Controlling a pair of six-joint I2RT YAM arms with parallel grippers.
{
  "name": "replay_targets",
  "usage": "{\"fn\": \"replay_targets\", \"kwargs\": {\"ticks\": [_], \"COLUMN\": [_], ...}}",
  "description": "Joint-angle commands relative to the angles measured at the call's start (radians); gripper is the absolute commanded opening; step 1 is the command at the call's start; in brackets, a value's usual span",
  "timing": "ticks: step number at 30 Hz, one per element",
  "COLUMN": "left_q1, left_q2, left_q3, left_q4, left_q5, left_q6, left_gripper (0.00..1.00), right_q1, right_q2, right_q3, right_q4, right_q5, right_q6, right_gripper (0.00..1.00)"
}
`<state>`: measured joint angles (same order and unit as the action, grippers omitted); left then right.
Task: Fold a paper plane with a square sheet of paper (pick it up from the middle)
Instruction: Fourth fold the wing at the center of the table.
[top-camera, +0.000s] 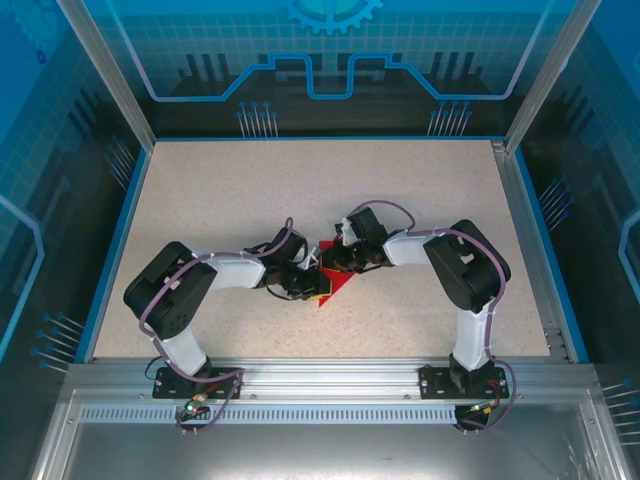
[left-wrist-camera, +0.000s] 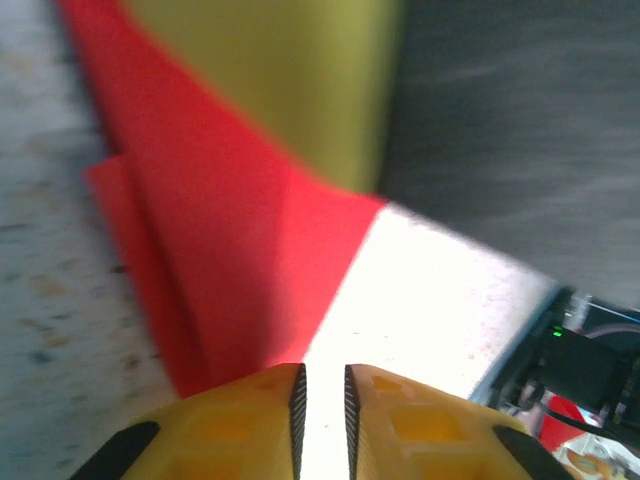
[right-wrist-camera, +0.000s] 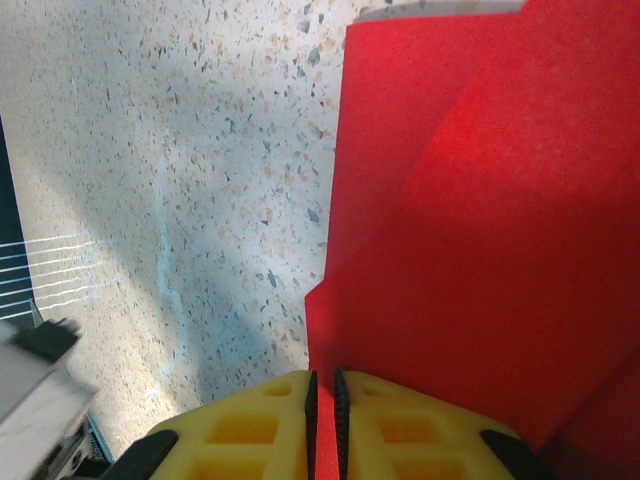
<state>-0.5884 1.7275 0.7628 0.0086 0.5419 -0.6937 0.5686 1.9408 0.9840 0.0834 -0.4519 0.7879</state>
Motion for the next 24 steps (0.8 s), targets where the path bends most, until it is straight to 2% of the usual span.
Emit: {"fn": "replay_targets", "kwargs": {"ticks": [1, 5, 12, 17, 24], "left_q1": [-0.006, -0.006, -0.006, -0.008, -0.007], "left_q2": [0.013, -0.006, -0.024, -0.061, -0.175], "left_q3": [-0.022, -0.066, -0.088, -0.094, -0.103], "left_q4": [-0.103, -0.111, -0.124, -0.201, -0.203], "left_q5": [-0.081, -0.105, -0.057, -0.04, -0.046], "left_q6": [0.059, 0.063, 0.082, 0.137, 0.126], "left_gripper": [0.19, 0.18, 0.15, 0.14, 0.14], "right_q1": [-0.002, -0.002, -0.003, -0.003, -0.001], "right_q2": [0.072, 0.074, 0.076, 0.077, 0.08], "right_q3": [-0.03, -0.032, -0.028, -0.022, -0.024], "right_q4": [-0.137, -0.142, -0.143, -0.151, -0.146], "right_q5": [0.11, 0.112, 0.111, 0.114, 0.105], "right_q6": [-0.028, -0.032, -0.029, -0.03, -0.028], "right_gripper": [0.16, 0.16, 0.17, 0.17, 0.17]}}
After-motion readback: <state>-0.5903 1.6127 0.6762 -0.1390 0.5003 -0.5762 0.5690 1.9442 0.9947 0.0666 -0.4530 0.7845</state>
